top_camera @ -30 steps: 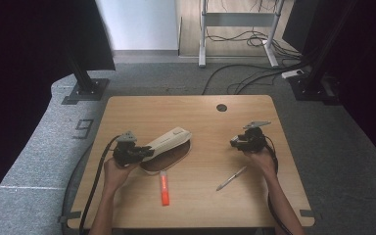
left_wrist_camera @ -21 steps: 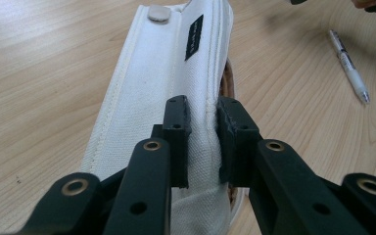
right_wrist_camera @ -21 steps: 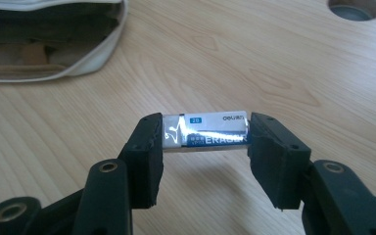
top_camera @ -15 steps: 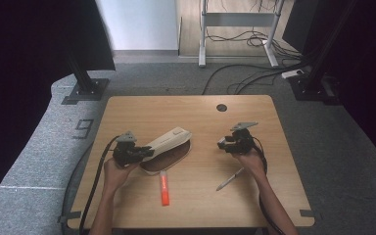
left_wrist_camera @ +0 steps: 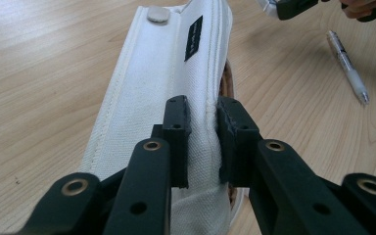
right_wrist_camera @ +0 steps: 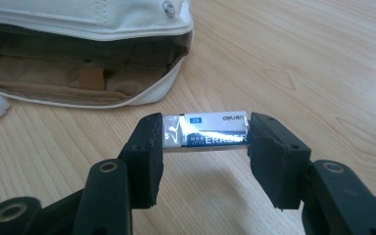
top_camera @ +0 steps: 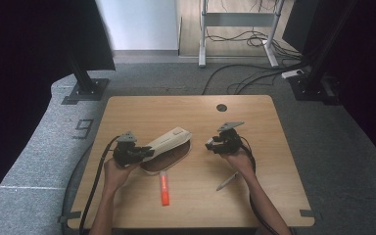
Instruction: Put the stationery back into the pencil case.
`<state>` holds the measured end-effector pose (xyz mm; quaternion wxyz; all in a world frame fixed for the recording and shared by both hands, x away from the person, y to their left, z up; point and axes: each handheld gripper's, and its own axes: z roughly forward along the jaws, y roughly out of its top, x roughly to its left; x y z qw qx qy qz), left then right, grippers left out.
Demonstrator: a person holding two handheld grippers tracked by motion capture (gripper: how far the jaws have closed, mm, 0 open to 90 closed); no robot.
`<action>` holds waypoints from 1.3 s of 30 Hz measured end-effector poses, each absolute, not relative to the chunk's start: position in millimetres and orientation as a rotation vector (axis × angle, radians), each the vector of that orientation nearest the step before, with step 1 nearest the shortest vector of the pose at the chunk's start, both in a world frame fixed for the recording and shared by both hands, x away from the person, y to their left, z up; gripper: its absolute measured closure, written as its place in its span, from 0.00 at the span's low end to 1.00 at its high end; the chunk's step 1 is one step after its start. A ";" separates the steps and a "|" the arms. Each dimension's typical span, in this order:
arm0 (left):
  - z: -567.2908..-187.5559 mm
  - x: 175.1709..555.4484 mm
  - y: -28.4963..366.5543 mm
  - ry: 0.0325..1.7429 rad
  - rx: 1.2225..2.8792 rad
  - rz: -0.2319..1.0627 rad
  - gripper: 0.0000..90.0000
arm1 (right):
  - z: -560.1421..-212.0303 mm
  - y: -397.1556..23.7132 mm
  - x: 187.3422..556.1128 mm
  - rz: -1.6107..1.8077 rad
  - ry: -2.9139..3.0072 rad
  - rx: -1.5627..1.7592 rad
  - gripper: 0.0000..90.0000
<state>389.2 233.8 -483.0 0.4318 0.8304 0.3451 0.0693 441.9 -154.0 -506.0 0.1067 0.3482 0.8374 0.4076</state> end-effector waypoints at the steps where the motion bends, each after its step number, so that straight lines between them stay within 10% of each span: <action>1: -483.0 389.2 233.8 0.860 2.070 0.172 0.84 | -506.4 -151.6 442.2 1.200 2.468 1.019 0.52; 39: -481.5 388.6 233.6 0.862 2.050 0.167 0.84 | -521.5 -74.4 458.7 1.176 2.541 0.944 0.52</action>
